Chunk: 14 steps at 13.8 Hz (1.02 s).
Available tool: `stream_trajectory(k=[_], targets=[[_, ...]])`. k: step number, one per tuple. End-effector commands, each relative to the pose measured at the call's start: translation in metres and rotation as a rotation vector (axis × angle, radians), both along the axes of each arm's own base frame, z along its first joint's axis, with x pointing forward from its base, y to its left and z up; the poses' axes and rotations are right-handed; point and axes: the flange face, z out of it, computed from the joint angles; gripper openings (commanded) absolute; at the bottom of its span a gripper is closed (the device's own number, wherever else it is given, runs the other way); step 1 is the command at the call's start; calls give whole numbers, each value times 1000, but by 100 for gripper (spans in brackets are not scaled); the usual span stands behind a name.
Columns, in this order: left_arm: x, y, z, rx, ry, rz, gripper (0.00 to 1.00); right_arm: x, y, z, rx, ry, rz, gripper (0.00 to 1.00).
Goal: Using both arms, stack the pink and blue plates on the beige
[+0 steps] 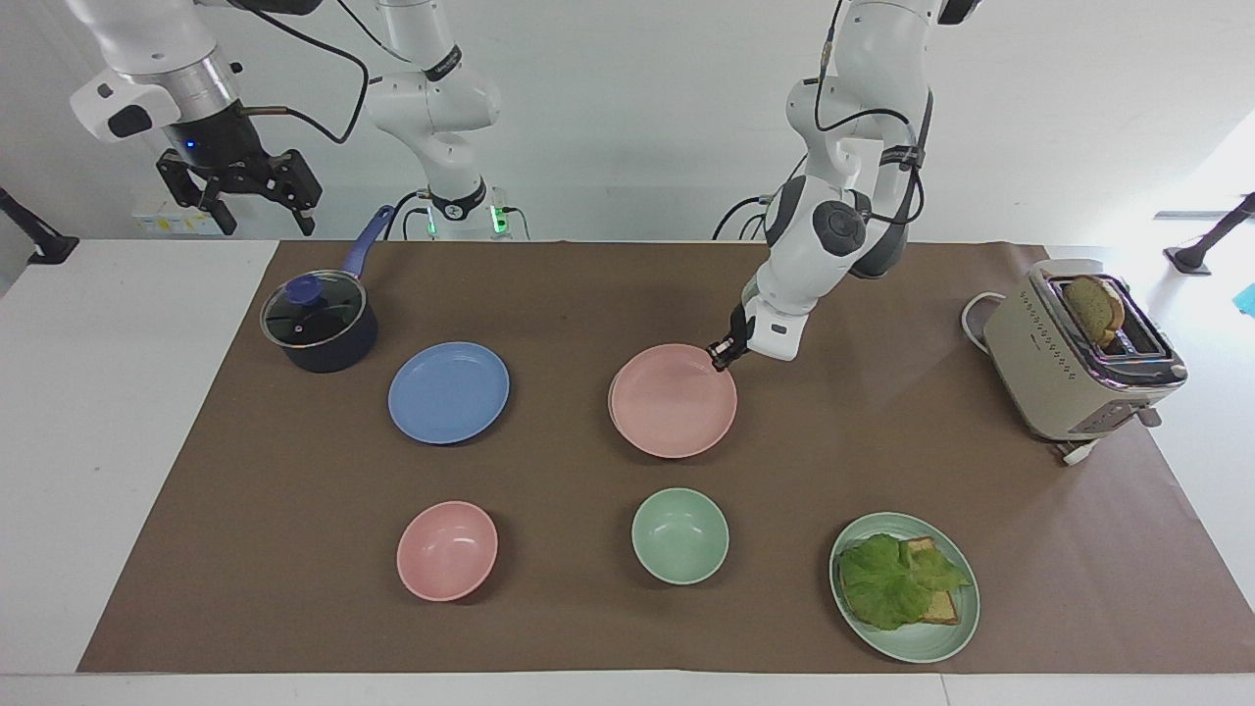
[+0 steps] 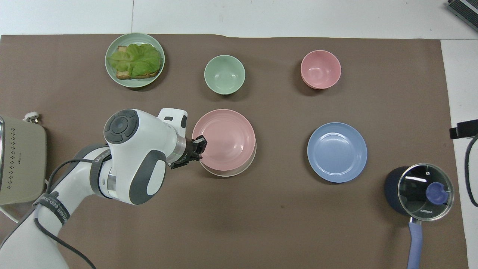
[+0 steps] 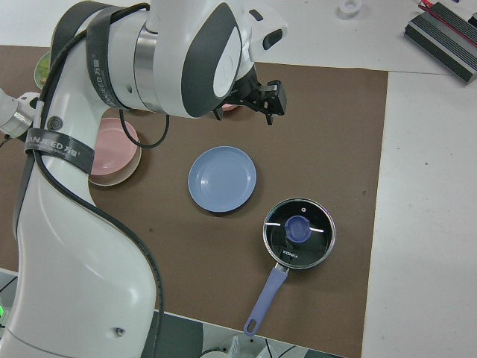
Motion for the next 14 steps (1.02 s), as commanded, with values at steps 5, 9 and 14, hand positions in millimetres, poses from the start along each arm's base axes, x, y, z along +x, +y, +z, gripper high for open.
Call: stream_trajectory(k=[5, 9, 14], targets=[[-1, 5, 3, -12, -13, 24, 100, 1, 2, 1, 2, -17, -11, 100], [6, 7, 10, -3, -23, 0, 100, 1, 2, 1, 2, -15, -12, 100], [30, 70, 94, 72, -10, -223, 100, 1, 2, 1, 2, -17, -11, 100]])
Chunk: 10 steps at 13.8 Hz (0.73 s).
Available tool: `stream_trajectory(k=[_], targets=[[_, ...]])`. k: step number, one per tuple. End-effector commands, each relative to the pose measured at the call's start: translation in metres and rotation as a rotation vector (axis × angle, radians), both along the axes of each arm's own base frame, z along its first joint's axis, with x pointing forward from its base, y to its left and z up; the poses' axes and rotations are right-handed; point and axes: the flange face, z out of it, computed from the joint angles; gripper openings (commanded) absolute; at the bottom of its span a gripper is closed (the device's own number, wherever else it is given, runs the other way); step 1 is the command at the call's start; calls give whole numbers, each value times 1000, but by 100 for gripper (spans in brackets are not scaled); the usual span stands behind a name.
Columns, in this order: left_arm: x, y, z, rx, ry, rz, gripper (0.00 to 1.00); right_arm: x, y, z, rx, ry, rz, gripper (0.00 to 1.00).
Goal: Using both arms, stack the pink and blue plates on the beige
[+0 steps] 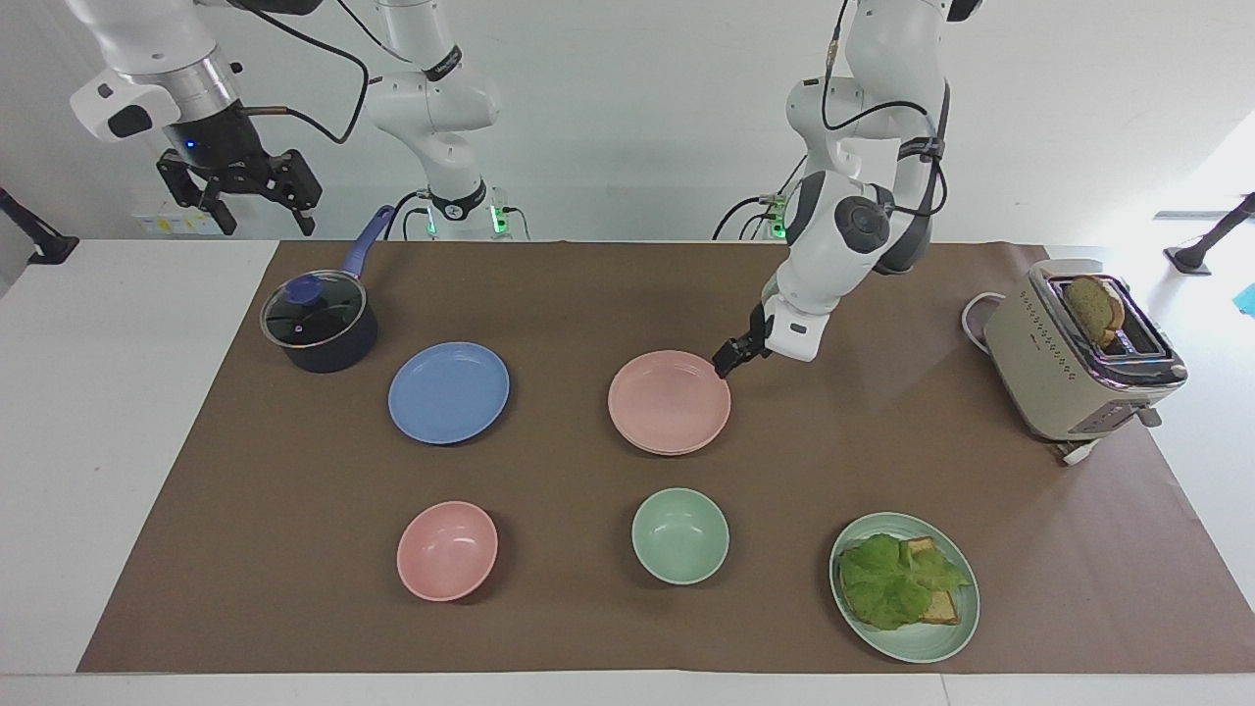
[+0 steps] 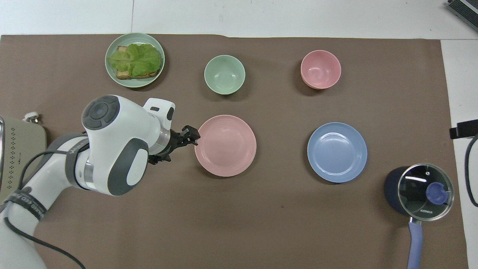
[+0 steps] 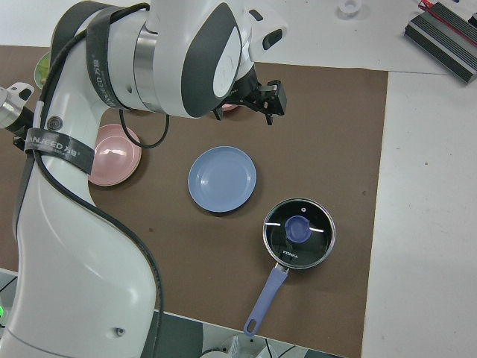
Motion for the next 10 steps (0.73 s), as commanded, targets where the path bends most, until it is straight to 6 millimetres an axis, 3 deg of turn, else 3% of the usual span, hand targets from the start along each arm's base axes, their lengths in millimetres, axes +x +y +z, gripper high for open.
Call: stream_trajectory(k=[1, 6, 10], targets=[[9, 51, 75, 43, 0, -123, 100, 1, 2, 1, 2, -17, -11, 100], [2, 151, 158, 97, -72, -300, 100, 1, 2, 1, 2, -17, -12, 100], [4, 183, 223, 181, -125, -345, 100, 1, 2, 1, 1, -18, -11, 100]])
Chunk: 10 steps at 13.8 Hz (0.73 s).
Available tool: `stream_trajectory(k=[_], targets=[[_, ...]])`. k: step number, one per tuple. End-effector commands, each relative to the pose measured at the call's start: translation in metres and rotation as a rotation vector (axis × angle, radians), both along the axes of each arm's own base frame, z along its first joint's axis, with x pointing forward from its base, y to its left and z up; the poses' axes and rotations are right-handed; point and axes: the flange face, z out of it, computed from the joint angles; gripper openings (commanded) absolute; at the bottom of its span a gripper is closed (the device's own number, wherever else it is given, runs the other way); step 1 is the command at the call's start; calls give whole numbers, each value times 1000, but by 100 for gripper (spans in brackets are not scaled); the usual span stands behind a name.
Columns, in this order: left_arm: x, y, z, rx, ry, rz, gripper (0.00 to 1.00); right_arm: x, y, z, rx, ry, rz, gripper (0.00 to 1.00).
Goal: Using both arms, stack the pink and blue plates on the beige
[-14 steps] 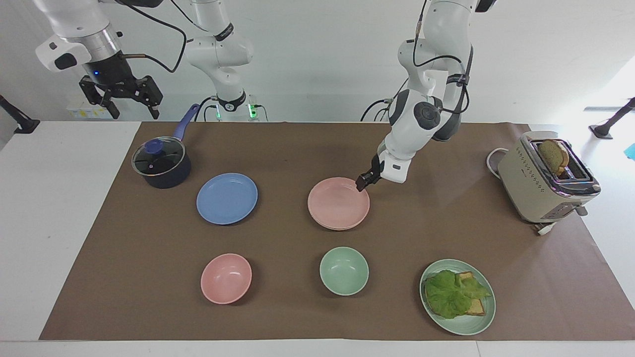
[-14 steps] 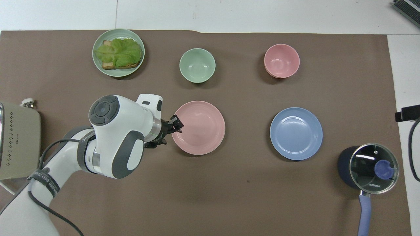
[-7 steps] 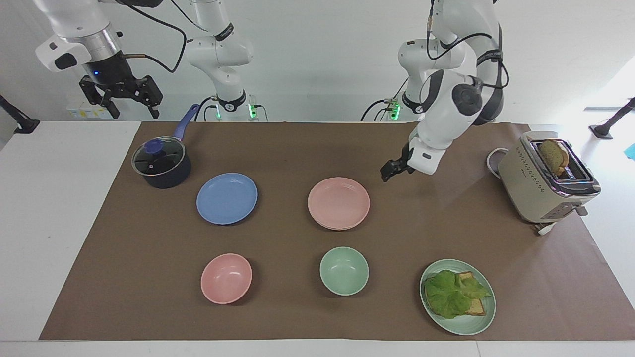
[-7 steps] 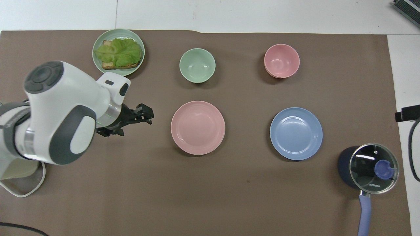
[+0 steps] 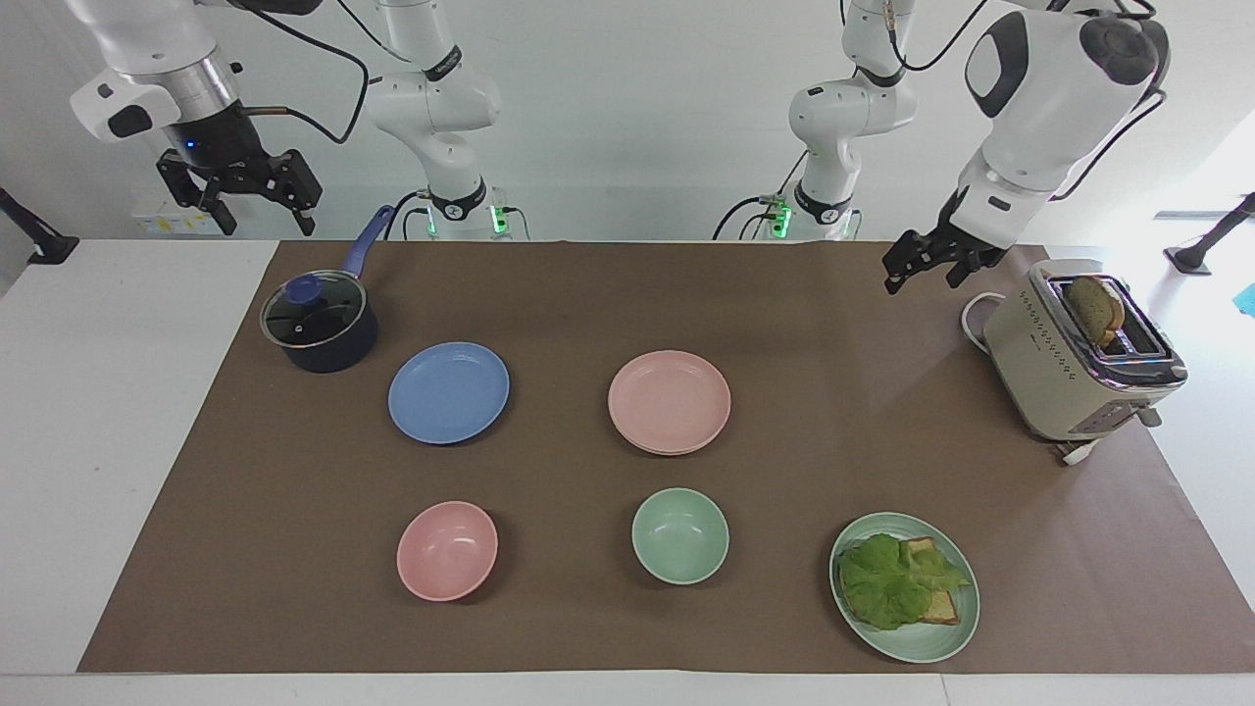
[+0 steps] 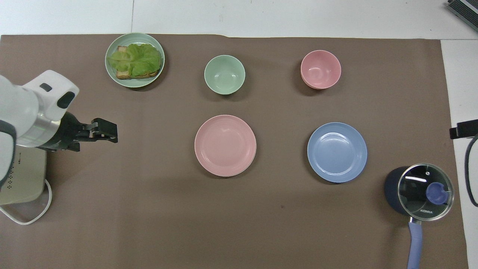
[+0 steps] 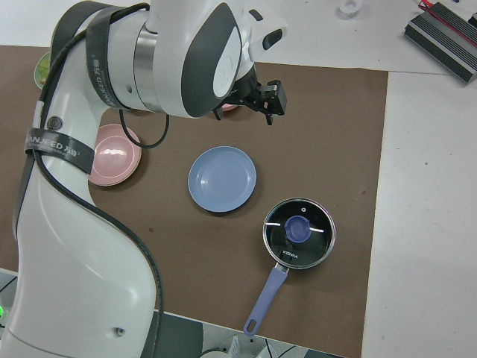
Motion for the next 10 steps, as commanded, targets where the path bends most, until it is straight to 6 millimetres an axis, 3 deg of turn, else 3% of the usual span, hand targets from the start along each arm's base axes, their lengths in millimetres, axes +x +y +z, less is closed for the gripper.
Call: stream_trajectory(k=[1, 2, 4, 10], targets=[[-3, 5, 37, 53, -10, -29, 100, 1, 2, 1, 1, -21, -11, 100], [-6, 4, 48, 56, -10, -54, 100, 2, 2, 1, 1, -21, -11, 100], [-7, 2, 52, 103, -21, -197, 100, 2, 2, 1, 1, -21, -9, 100], [4, 25, 48, 35, -43, -126, 100, 2, 2, 1, 1, -26, -8, 100]])
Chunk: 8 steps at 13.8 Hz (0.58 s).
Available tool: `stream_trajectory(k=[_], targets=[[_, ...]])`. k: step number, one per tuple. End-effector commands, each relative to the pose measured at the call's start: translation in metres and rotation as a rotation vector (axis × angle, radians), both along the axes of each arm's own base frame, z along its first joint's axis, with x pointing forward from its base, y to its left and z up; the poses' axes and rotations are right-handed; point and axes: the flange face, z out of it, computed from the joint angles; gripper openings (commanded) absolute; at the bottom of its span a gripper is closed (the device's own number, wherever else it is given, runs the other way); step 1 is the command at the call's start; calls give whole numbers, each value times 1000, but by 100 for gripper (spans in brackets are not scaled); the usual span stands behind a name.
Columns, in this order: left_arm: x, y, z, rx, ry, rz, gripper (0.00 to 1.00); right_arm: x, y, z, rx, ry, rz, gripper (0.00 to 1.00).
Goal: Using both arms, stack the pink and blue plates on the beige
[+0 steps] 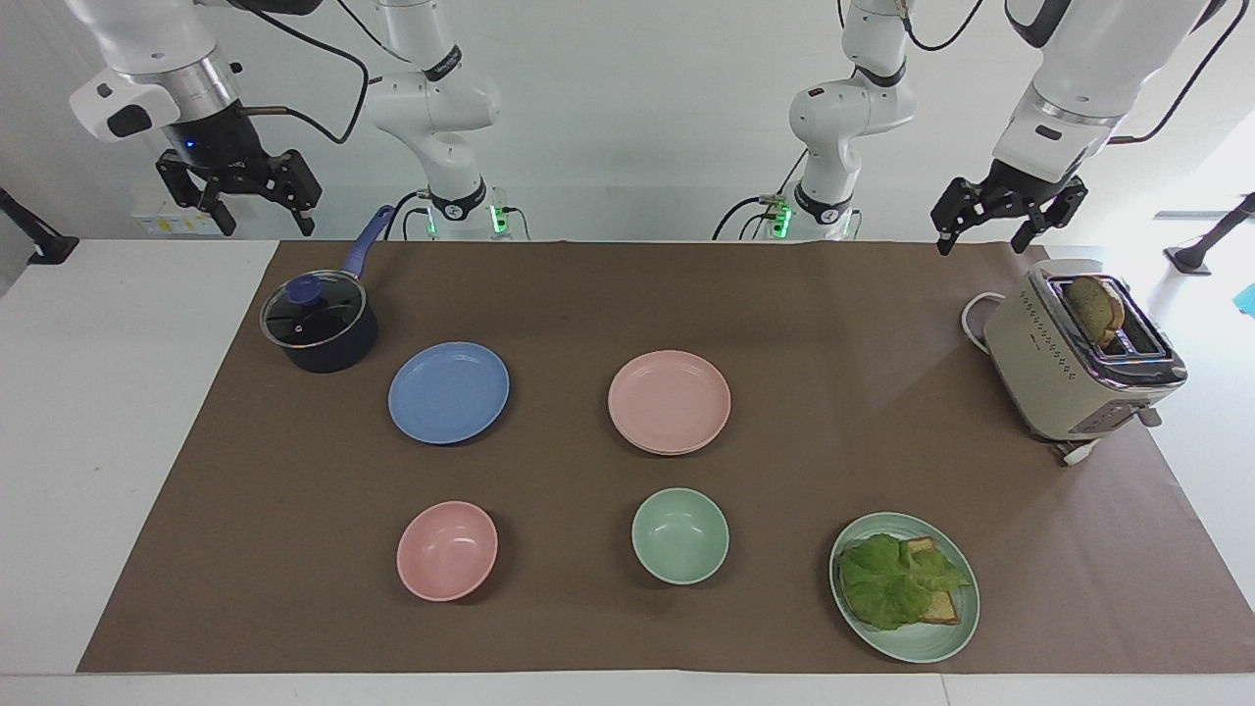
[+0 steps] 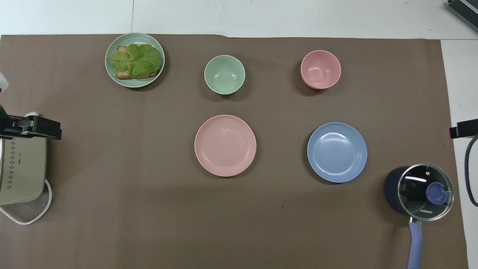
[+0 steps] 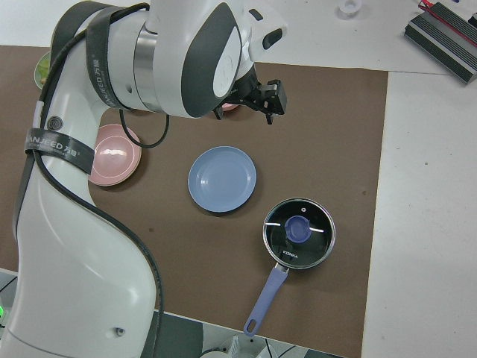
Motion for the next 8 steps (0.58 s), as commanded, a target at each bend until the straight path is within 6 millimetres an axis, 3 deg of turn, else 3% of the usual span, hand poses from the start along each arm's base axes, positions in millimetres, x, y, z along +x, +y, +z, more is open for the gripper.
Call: stream_trajectory(k=[1, 5, 8], targets=[[9, 8, -3, -29, 3, 1, 100, 5, 2, 0, -1, -47, -6, 100], [9, 7, -3, -31, -2, 2, 100, 10, 1, -8, -4, -76, -4, 100], [8, 6, -2, -28, -2, 1, 100, 18, 1, -28, -6, -82, -1, 100]])
